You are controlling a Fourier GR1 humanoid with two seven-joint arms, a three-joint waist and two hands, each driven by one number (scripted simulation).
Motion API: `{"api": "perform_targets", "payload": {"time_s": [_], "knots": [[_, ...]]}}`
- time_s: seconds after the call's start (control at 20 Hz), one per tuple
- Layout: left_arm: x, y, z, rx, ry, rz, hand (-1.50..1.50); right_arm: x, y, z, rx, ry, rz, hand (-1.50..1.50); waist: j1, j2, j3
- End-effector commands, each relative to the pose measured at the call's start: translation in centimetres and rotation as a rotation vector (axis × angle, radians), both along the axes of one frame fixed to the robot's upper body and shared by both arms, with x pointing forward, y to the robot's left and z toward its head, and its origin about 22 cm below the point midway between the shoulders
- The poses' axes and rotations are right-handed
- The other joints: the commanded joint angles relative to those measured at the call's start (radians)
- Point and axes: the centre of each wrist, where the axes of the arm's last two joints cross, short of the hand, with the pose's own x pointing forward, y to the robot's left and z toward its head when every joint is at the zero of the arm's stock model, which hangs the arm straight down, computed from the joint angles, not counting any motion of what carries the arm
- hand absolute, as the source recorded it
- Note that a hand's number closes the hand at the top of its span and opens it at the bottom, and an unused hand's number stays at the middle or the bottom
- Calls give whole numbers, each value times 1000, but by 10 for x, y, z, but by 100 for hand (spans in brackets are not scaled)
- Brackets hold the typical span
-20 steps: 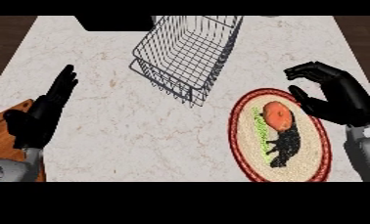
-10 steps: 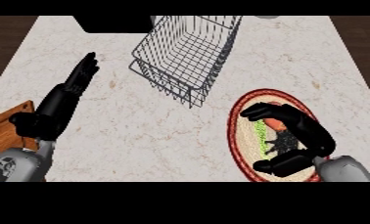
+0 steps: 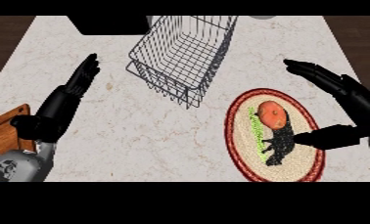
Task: Pick the squash from the placemat and place it in the basket
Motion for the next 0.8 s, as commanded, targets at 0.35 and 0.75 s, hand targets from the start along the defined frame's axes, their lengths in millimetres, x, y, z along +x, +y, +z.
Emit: {"api": "perform_targets", "payload": {"time_s": [0.35, 0.75], "knots": [[-5, 9, -2, 3, -21, -12, 0, -3, -32, 100, -556, 241, 19, -150, 17, 4, 1], [9, -7, 5, 6, 3, -19, 0, -7, -75, 112, -506, 300, 49, -150, 13, 7, 2]]}}
